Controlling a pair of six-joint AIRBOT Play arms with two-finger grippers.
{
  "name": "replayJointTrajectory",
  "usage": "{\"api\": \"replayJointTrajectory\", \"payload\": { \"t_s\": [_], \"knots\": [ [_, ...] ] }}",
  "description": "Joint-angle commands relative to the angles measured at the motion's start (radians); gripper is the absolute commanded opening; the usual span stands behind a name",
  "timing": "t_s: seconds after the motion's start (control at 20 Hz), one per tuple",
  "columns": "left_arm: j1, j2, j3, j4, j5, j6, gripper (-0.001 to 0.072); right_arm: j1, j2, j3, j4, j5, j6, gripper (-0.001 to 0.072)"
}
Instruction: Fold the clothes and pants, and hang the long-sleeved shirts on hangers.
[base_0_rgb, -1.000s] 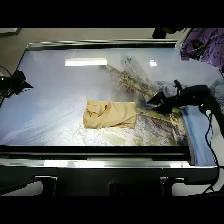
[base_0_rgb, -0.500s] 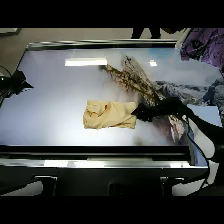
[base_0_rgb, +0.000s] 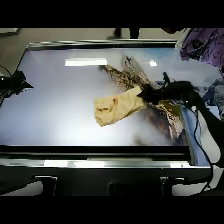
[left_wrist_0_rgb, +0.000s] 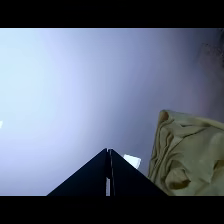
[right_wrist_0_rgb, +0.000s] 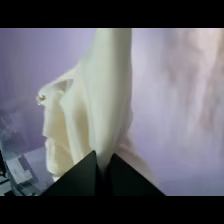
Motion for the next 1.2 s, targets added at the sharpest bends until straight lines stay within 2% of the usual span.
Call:
{"api": "replayJointTrajectory", "payload": {
  "t_s": [0.0, 0.3, 0.75, 1.15],
  "knots": [
    [0.001, 0.000, 0.000, 0.000, -0.003, 0.000, 0.0015, -0.079, 0.008, 0.181, -0.085, -0.025, 0.148, 0.0026],
    [0.001, 0.000, 0.000, 0.000, -0.003, 0.000, 0.0015, -0.264, 0.027, 0.383, -0.225, -0.021, 0.309, 0.0026],
    [0.001, 0.000, 0.000, 0.000, -0.003, 0.000, 0.0015, -0.507, 0.089, 0.398, -0.317, 0.015, 0.462, 0.0025],
    [0.001, 0.001, 0.000, -0.001, -0.064, 0.000, 0.0015, -0.546, 0.216, 0.398, -0.619, 0.000, 0.775, 0.0024]
  ]
}}
